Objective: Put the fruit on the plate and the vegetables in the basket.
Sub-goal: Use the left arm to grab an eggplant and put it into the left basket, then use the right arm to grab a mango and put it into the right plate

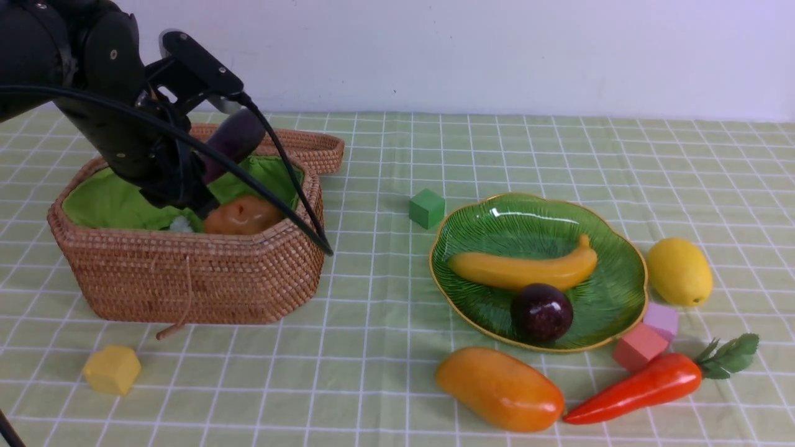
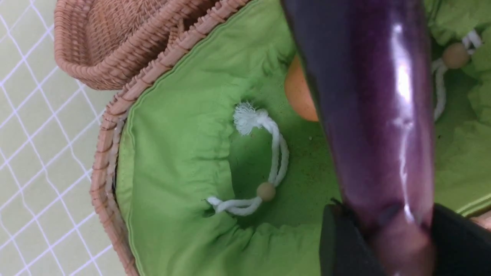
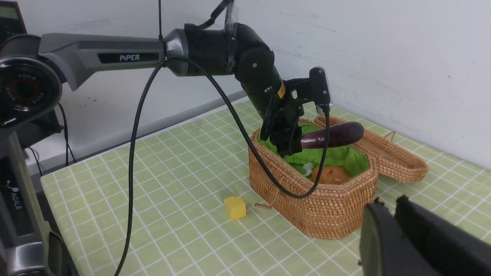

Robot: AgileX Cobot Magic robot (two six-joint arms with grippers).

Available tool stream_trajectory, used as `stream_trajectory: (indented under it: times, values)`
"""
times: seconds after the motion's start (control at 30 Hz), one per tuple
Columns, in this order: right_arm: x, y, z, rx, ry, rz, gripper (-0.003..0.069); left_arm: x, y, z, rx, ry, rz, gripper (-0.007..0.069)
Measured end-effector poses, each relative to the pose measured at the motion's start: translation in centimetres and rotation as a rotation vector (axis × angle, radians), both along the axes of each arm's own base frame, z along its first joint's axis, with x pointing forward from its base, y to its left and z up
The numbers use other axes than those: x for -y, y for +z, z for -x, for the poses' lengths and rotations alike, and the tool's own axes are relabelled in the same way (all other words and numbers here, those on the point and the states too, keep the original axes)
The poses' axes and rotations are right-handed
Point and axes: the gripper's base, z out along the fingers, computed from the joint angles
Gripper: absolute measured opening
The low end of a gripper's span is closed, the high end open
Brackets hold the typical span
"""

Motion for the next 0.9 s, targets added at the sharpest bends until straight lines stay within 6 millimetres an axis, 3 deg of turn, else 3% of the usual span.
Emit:
stream_trajectory:
  times: [0.23,0.47,0.57,0.63,0.73,0.77,0.8,0.83,0.9]
  values:
    - [0.1,-0.1,-0.1,0.007,-0.011,0.016,0.0065,0.0,0.0,0.0,0.001,0.053,0.043,0.0475]
    - [0.1,-0.1,-0.1,0.01,-0.014,0.02,0.0065,0.1,1.0,0.6,0.023,0.103,0.108,0.051]
    - [0.1,-0.2,-0.1,0.004,-0.009,0.027,0.0065,0.5,2.3,1.4,0.038,0.114,0.199,0.044]
    - [0.0,-0.3,0.0,-0.006,0.0,0.039,0.0065,1.2,3.4,2.3,0.039,0.114,0.285,0.0354]
    - [0.0,-0.6,0.2,-0.044,0.018,0.054,0.0068,2.9,4.8,4.0,0.018,0.078,0.373,0.0171]
    - [0.0,-0.7,0.2,-0.064,0.019,0.056,0.0069,3.9,5.2,4.9,-0.009,0.052,0.407,0.0071]
    - [0.0,-0.7,0.2,-0.064,0.019,0.056,0.0069,3.9,5.2,4.9,-0.009,0.052,0.407,0.0071]
    - [0.0,-0.9,0.2,-0.091,0.015,0.058,0.007,5.3,5.6,6.0,-0.038,0.01,0.433,-0.0003]
    - [0.1,-1.2,0.2,-0.126,-0.003,0.079,0.0072,7.4,6.1,7.5,-0.077,-0.056,0.46,-0.0013]
